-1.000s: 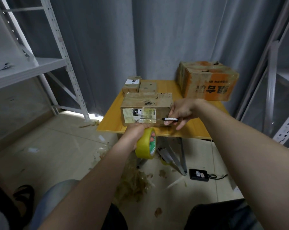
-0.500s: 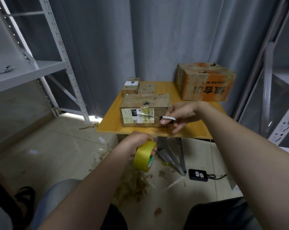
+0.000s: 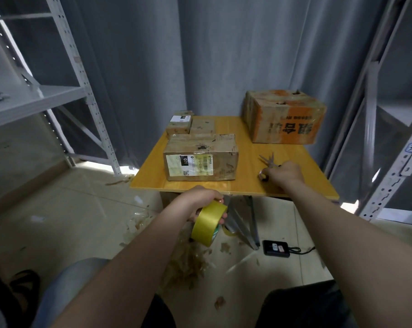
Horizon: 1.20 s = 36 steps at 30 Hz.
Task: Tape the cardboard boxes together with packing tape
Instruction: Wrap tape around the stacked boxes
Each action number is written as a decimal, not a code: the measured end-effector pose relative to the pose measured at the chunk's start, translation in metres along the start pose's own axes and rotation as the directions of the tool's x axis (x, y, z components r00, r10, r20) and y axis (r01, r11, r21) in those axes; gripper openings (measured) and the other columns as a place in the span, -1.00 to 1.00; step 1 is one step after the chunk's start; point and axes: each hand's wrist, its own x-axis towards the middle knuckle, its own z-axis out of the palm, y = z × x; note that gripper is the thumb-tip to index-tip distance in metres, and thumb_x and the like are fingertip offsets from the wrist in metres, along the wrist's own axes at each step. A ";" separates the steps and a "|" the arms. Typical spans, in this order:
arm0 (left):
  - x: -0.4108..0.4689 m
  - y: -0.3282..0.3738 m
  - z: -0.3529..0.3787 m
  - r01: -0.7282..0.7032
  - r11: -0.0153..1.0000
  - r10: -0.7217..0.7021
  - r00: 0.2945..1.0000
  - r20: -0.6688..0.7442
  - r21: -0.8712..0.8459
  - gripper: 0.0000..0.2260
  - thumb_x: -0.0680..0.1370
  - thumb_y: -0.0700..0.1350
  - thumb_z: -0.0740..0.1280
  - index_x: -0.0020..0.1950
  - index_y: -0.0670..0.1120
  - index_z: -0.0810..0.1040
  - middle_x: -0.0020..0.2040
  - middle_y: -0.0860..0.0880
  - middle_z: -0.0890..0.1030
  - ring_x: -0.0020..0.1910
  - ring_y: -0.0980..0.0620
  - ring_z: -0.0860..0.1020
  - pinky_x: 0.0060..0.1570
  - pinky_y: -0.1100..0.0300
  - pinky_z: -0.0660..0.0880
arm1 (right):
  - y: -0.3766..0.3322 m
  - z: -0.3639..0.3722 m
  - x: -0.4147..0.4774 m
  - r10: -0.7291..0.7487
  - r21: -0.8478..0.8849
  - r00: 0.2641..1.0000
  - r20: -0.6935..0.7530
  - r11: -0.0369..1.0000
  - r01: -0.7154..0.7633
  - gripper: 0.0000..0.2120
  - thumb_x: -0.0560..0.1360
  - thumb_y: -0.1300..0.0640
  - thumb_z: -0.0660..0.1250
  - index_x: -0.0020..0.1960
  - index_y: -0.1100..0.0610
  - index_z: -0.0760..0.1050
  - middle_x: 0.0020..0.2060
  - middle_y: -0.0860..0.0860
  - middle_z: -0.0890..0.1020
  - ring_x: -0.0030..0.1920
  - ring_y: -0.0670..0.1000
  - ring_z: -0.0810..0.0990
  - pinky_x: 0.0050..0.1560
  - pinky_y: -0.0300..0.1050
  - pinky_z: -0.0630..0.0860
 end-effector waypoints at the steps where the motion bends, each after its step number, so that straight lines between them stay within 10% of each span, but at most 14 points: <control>1: 0.000 0.000 -0.001 0.002 1.000 -0.002 1.000 0.002 0.003 -0.84 0.69 -0.09 0.31 0.15 -0.18 0.53 -0.04 -0.29 0.71 -0.22 -0.20 0.70 -0.19 -0.01 0.66 | -0.005 -0.002 -0.001 -0.029 -0.059 1.000 -0.007 0.998 0.028 -0.66 0.51 -0.09 0.47 -0.17 0.17 0.49 0.04 0.16 0.52 0.06 0.22 0.48 -0.15 0.02 0.42; 7: -0.001 0.001 -0.010 0.042 0.999 -0.043 0.998 0.040 0.017 -0.82 0.70 -0.04 0.29 0.13 -0.16 0.51 -0.02 -0.29 0.69 -0.12 -0.23 0.67 -0.01 -0.06 0.62 | -0.063 -0.002 -0.016 -0.466 -0.275 0.832 -0.301 0.878 0.392 -0.71 0.65 0.00 0.25 -0.12 0.15 0.58 -0.14 0.10 0.57 -0.12 0.18 0.57 -0.13 0.00 0.48; 12: -0.003 0.003 -0.024 0.034 0.999 -0.036 0.998 0.059 0.035 -0.79 0.70 -0.05 0.32 0.14 -0.20 0.53 -0.03 -0.29 0.69 -0.25 -0.16 0.71 -0.32 0.02 0.64 | -0.145 0.031 -0.035 -0.830 -0.254 0.549 -0.101 0.555 0.792 -0.61 0.71 -0.14 0.13 0.11 0.06 0.65 0.07 0.08 0.66 0.14 0.17 0.56 0.10 0.08 0.50; 16: 0.000 0.004 -0.037 0.021 0.998 -0.025 0.998 0.062 0.066 -0.75 0.68 -0.01 0.34 0.19 -0.20 0.57 -0.04 -0.30 0.73 -0.29 -0.16 0.72 -0.36 0.05 0.65 | -0.162 0.063 -0.037 -0.821 -0.464 0.561 0.109 0.457 0.759 -0.38 0.61 -0.44 -0.05 0.27 -0.10 0.60 0.26 0.00 0.63 0.32 0.14 0.49 0.32 0.13 0.38; 21: 0.009 0.001 -0.047 -0.029 0.991 0.023 0.999 0.044 0.128 -0.68 0.69 0.03 0.32 0.24 -0.20 0.61 -0.25 -0.16 0.73 -0.41 -0.06 0.70 -0.51 0.24 0.53 | -0.150 0.076 -0.037 -0.835 -0.579 0.524 0.167 0.348 0.738 -0.23 0.50 -0.56 -0.09 0.37 -0.08 0.49 0.32 0.00 0.59 0.31 0.15 0.49 0.01 0.06 0.43; 36: 0.019 -0.006 -0.044 -0.022 0.995 0.005 0.986 0.168 0.101 -0.71 0.69 0.05 0.31 0.21 -0.17 0.56 0.00 -0.26 0.74 -0.12 -0.20 0.73 -0.24 0.08 0.66 | -0.139 0.086 -0.044 -0.881 -0.727 0.432 0.194 0.167 0.666 0.00 0.26 -0.48 0.46 0.49 0.05 0.26 0.39 0.08 0.45 0.32 0.22 0.47 0.25 0.14 0.48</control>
